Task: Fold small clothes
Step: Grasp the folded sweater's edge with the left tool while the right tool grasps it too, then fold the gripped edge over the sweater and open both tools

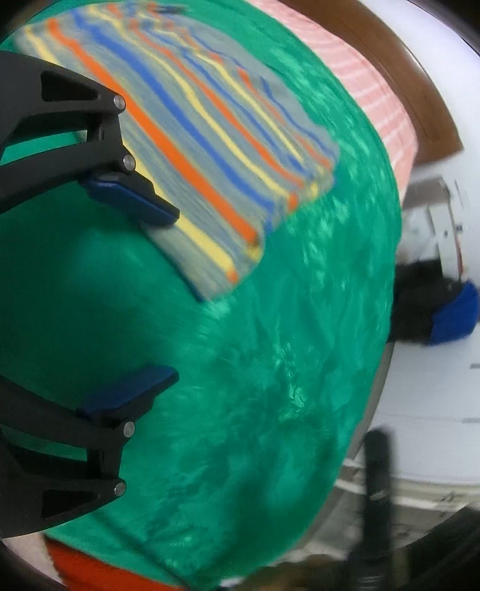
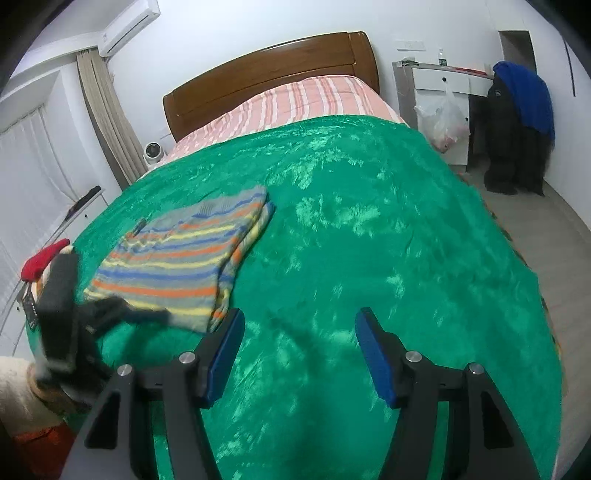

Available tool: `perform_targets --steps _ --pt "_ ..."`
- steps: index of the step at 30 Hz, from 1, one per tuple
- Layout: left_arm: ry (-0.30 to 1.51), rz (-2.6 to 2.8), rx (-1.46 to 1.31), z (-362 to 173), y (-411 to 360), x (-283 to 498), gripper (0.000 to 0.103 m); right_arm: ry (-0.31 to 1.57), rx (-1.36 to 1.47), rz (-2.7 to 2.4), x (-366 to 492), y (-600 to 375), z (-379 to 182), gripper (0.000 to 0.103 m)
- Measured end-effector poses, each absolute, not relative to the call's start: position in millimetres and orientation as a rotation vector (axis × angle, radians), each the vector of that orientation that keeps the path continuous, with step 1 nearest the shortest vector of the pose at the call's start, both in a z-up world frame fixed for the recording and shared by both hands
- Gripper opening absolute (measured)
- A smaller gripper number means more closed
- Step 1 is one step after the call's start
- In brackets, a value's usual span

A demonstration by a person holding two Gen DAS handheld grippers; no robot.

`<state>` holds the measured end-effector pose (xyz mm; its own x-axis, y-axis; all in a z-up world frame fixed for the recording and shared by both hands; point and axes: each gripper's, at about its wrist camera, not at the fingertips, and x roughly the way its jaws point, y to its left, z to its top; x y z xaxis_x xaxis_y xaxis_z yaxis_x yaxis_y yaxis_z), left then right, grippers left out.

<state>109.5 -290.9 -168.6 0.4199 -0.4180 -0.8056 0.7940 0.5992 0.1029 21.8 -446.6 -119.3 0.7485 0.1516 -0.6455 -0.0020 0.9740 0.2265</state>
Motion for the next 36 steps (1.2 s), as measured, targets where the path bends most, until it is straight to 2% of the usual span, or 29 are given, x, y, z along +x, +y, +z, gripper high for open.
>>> perform_targets --steps 2,4,5,6,11,16,17,18,19,27,31,36 --pt "0.818 -0.784 0.531 -171 -303 117 0.08 0.729 0.224 0.101 33 -454 -118 0.063" --pt "0.843 -0.742 0.495 -171 -306 129 0.064 0.743 0.236 0.133 50 -460 -119 0.063" --pt "0.86 -0.69 0.466 -172 -307 138 0.035 0.75 0.242 0.149 57 -460 -120 0.063" --pt "0.865 -0.654 0.443 -172 -304 143 0.011 0.765 0.254 0.175 69 -461 -121 0.063" --pt "0.87 -0.704 0.265 -163 -271 145 0.008 0.862 0.421 0.332 142 -450 -139 0.063" --pt "0.85 -0.745 0.156 -146 -246 142 0.008 1.054 0.659 0.432 239 -418 -196 0.062" --pt "0.851 -0.746 0.13 -143 -239 143 0.008 1.044 0.691 0.432 254 -410 -201 0.054" --pt "0.851 -0.743 0.089 -138 -227 145 0.008 1.035 0.68 0.438 264 -400 -200 0.038" --pt "0.847 -0.737 0.05 -134 -216 147 0.008 1.033 0.641 0.426 271 -390 -195 0.008" --pt "0.778 -0.602 -0.273 -92 -67 158 0.008 0.931 0.467 0.576 300 -258 -105 0.008" --pt "0.781 -0.481 -0.357 -99 -1 162 0.008 0.961 0.387 0.637 327 -173 -104 0.008" --pt "0.824 -0.348 -0.397 -124 52 163 0.008 1.033 0.288 0.646 355 -80 -136 0.008"
